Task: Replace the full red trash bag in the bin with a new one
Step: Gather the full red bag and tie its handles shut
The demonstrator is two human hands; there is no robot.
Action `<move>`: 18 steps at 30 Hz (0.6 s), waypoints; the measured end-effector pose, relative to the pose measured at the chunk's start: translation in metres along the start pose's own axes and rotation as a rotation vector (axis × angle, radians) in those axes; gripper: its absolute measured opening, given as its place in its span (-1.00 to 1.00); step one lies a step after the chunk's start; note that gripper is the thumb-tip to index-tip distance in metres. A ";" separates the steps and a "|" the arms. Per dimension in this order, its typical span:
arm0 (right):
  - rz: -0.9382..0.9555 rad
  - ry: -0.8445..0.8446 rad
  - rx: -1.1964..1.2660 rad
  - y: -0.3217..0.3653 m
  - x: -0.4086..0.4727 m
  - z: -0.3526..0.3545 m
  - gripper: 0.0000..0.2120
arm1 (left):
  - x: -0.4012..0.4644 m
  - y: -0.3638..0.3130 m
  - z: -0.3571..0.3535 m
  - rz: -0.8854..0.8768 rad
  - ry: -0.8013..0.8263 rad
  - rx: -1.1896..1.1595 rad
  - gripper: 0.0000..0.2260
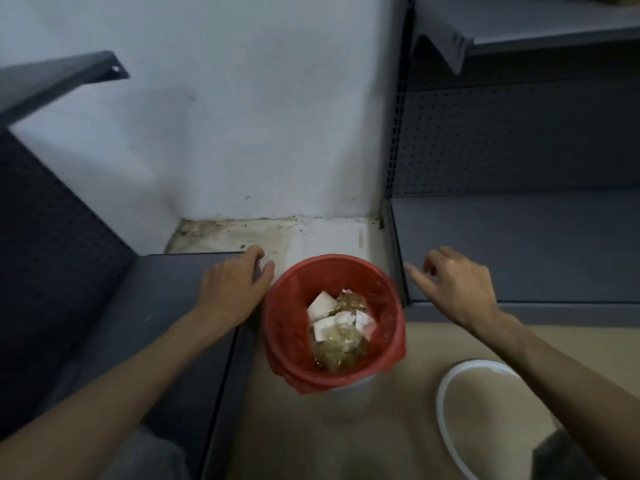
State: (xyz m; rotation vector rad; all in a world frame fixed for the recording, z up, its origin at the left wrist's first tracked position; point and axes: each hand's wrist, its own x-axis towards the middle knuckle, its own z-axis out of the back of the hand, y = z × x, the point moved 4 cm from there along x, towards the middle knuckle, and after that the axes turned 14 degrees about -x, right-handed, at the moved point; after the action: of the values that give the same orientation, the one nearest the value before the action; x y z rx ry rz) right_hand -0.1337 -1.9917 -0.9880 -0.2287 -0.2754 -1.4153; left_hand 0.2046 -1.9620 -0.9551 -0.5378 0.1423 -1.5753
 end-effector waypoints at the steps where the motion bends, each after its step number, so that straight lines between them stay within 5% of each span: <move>1: 0.015 0.029 0.006 0.011 0.000 -0.005 -0.56 | -0.008 0.014 0.003 0.036 0.005 0.012 -0.68; 10: -0.006 0.383 0.090 0.048 -0.016 -0.049 -0.53 | -0.056 0.053 -0.039 0.181 0.229 -0.076 -0.64; 18: -0.179 0.552 0.387 0.046 -0.032 -0.070 -0.49 | -0.063 0.052 -0.082 0.390 0.494 -0.628 -0.50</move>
State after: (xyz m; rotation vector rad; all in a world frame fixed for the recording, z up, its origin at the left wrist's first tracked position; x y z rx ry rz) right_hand -0.0893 -1.9771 -1.0640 0.5104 -0.1078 -1.5104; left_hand 0.2169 -1.9251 -1.0643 -0.5454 1.0786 -1.2323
